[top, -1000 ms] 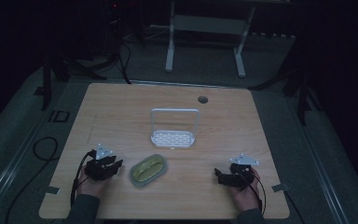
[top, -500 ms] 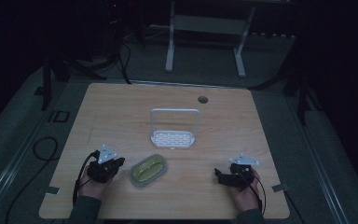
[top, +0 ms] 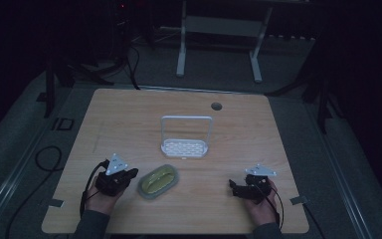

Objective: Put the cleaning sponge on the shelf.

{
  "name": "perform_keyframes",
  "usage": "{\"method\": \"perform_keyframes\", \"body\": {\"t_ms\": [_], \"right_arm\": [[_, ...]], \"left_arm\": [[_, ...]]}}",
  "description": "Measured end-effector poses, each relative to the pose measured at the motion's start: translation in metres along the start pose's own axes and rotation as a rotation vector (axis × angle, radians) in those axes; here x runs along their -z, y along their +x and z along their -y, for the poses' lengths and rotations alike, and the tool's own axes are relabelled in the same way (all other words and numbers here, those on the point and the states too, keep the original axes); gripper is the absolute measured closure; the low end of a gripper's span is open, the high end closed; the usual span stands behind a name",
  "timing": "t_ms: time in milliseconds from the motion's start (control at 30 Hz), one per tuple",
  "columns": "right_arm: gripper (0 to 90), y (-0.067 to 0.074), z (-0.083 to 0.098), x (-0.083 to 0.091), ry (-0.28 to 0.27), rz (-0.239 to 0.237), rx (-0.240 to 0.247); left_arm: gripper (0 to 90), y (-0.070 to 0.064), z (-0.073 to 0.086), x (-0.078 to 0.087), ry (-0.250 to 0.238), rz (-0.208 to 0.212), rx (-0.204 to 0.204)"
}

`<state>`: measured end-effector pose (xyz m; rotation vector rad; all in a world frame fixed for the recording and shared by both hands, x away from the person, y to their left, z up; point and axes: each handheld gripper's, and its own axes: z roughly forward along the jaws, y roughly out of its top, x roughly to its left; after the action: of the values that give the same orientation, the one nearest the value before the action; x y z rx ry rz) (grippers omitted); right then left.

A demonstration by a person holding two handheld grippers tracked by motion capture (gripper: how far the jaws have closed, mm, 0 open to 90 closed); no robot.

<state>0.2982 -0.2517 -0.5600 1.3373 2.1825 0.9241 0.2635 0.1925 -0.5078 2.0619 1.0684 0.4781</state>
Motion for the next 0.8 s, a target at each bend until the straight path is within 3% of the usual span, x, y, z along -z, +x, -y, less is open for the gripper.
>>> {"method": "perform_keyframes", "body": {"t_ms": [367, 667, 800], "right_arm": [[14.0, 0.000, 0.000, 0.000, 0.000, 0.000, -0.001], [14.0, 0.000, 0.000, 0.000, 0.000, 0.000, -0.001], [14.0, 0.000, 0.000, 0.000, 0.000, 0.001, 0.000]], "left_arm": [[90.0, -0.023, -0.020, -0.001, 0.007, 0.055, -0.070], [89.9, -0.034, -0.031, -0.005, 0.014, 0.088, -0.101], [89.9, -0.046, -0.039, -0.013, 0.037, 0.114, -0.140]]}}
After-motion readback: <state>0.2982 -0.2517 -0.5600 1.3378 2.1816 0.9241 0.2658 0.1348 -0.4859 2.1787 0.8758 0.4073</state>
